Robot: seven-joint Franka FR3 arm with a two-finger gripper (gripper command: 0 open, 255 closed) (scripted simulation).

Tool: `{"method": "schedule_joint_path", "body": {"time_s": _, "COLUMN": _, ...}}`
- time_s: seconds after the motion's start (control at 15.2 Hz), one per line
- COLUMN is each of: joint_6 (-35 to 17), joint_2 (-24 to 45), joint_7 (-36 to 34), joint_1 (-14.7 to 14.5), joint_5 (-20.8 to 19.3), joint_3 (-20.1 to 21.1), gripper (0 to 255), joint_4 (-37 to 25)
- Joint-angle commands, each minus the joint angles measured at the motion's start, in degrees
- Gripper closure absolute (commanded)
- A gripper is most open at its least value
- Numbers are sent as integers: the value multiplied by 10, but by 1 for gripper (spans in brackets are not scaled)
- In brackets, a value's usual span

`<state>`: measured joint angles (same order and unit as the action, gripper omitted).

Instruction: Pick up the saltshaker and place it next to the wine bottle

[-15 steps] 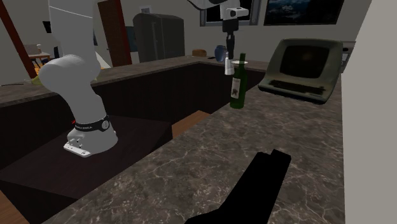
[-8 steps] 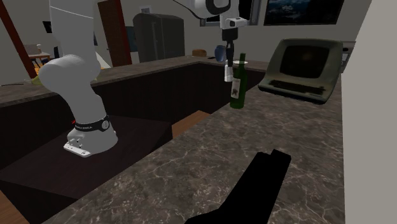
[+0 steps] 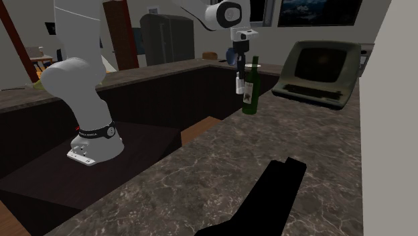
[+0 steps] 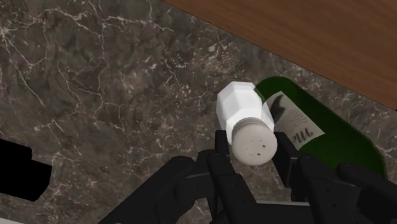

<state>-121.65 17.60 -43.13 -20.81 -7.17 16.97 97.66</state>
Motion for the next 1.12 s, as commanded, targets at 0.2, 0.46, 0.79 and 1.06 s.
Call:
{"method": "schedule_joint_path", "body": {"time_s": 0.2, "joint_6": -33, "joint_2": 12, "joint_7": -3, "joint_1": 0, "joint_5": -5, "joint_3": -2, "gripper": 255, "joint_4": 22}}
{"method": "schedule_joint_path", "body": {"time_s": 0.46, "joint_6": -60, "joint_2": 23, "joint_7": -7, "joint_1": -1, "joint_5": -11, "joint_3": -5, "gripper": 255, "joint_4": 37}}
{"method": "schedule_joint_path", "body": {"time_s": 0.79, "joint_6": -92, "joint_2": 40, "joint_7": -13, "joint_1": -3, "joint_5": -19, "joint_3": -8, "gripper": 255, "joint_4": 53}}
{"method": "schedule_joint_path", "body": {"time_s": 1.06, "joint_6": -117, "joint_2": 55, "joint_7": -17, "joint_1": -6, "joint_5": -25, "joint_3": -11, "gripper": 255, "joint_4": 63}}
